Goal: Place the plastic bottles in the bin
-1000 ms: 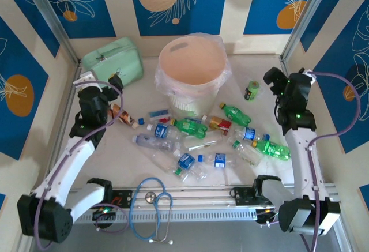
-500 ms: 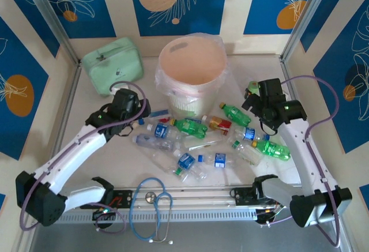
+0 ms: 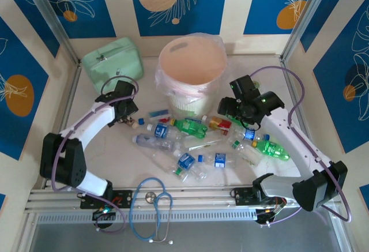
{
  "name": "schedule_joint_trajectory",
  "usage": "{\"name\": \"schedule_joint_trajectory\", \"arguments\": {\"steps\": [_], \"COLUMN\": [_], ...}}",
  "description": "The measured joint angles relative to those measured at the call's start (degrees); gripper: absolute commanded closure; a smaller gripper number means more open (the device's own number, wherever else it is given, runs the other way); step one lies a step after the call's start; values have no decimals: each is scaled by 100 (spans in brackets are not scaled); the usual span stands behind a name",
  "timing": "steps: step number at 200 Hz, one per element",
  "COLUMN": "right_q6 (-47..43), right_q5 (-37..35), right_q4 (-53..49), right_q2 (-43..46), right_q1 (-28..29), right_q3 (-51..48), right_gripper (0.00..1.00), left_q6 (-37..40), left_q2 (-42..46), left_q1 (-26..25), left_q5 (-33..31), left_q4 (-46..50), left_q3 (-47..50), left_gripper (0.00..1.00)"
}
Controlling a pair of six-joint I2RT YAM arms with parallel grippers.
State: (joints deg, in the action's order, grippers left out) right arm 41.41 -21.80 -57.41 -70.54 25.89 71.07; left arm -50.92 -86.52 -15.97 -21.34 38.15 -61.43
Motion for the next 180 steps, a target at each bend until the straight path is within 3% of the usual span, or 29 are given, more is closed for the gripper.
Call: {"name": "schedule_joint_trajectory", "arguments": {"steps": [84,142,180], "right_q6": [-55,-94,-96], "right_q5": [203,413,428], "right_q4": [278,433,437], "right_q2": [595,664,708], "right_q1": [155,269,299], "right_q3": [-114,-114,-114], "right_gripper": [14,15,16], "left_q6": [-177,-153,-136], "left_q2": [-879,-1478,-1755], "left_q1": [533,597,601], "left_q5": [9,7,7], "left_q4": [-474,-623,-623], "left_q3": [-142,-417,-463], "left_gripper": [11,11,20]}}
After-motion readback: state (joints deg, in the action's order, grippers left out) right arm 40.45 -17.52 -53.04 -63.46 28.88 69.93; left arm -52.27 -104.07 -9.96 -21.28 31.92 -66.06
